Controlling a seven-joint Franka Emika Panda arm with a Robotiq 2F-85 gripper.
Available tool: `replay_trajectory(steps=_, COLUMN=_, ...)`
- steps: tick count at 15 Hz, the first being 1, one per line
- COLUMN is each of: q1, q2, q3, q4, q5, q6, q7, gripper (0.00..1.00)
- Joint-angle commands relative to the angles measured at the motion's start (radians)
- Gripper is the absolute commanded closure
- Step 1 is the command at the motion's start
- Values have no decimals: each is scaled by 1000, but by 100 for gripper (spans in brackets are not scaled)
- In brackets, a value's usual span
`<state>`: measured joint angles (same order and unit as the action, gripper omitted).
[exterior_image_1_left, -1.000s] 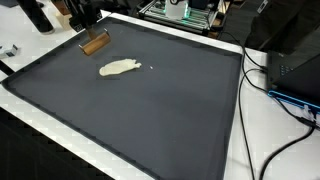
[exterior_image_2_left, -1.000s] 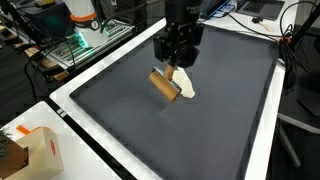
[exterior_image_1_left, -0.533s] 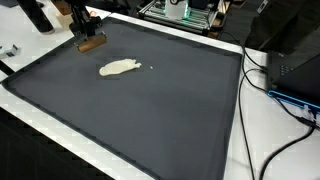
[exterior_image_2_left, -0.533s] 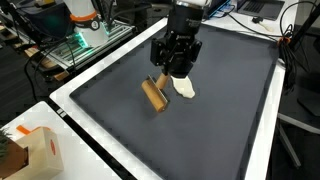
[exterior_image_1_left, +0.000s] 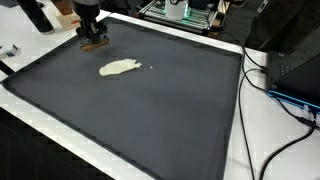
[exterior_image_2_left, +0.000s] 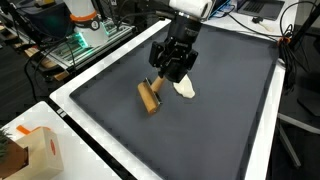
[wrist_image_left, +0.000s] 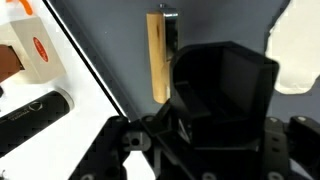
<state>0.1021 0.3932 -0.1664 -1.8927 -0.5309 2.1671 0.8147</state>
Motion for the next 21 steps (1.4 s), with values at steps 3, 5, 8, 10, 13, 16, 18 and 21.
replay_trajectory(steps=3, q1=29, q2=5, q3=-6, q4=-6, q5=-59, q6=-62, q7=87, gripper=77)
replay_trajectory(steps=5, q1=31, q2=5, q3=-2, q4=-6, q5=-61, q6=-76, q7=98, gripper=77)
replay_trajectory(steps=8, q1=31, q2=4, q3=3, q4=-7, q5=-60, q6=-81, q7=102, gripper=77)
replay_trajectory(steps=10, q1=31, q2=2, q3=7, q4=-9, q5=-60, q6=-70, q7=100, gripper=77)
replay_trajectory(steps=13, q1=35, q2=-1, q3=12, q4=-10, q5=-63, q6=-61, q7=99, gripper=77)
replay_trajectory(steps=16, q1=37, q2=-3, q3=20, q4=-9, q5=-55, q6=-54, q7=84, gripper=77)
replay_trajectory(steps=18, q1=36, q2=-5, q3=26, q4=-7, q5=-49, q6=-51, q7=74, gripper=77)
replay_trajectory(steps=21, q1=37, q2=-6, q3=34, q4=-6, q5=-46, q6=-51, q7=64, gripper=77)
